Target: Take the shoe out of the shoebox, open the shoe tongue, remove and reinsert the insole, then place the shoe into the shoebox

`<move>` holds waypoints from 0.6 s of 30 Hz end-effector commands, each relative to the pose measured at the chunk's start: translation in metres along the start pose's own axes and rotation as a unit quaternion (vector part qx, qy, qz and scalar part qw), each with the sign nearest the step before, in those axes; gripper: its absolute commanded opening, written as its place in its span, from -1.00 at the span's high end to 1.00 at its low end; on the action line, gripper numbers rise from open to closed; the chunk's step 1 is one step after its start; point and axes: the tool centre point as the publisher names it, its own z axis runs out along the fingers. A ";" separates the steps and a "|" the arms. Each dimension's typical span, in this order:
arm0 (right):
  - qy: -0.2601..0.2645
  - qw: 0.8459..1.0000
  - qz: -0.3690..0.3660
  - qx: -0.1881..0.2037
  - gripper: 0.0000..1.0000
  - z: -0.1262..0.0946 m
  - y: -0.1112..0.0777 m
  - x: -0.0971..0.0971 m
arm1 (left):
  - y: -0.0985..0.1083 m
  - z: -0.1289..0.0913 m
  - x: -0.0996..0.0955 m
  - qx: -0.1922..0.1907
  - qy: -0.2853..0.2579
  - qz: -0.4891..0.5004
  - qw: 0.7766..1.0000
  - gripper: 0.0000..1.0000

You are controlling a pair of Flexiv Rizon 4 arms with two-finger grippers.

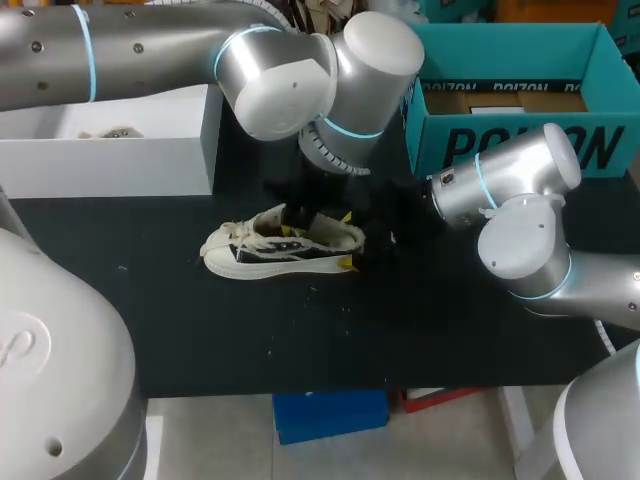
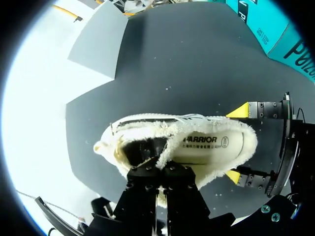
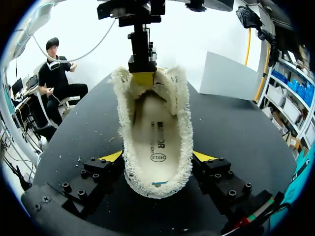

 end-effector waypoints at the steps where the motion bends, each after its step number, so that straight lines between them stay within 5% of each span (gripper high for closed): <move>1: -0.001 1.000 0.001 0.002 1.00 0.003 -0.001 -0.002 | 0.002 -0.009 -0.010 0.012 0.030 0.001 0.999 1.00; 18: -0.001 1.000 0.001 0.002 1.00 0.003 -0.001 -0.002 | -0.007 -0.028 -0.048 0.058 0.103 -0.031 0.993 1.00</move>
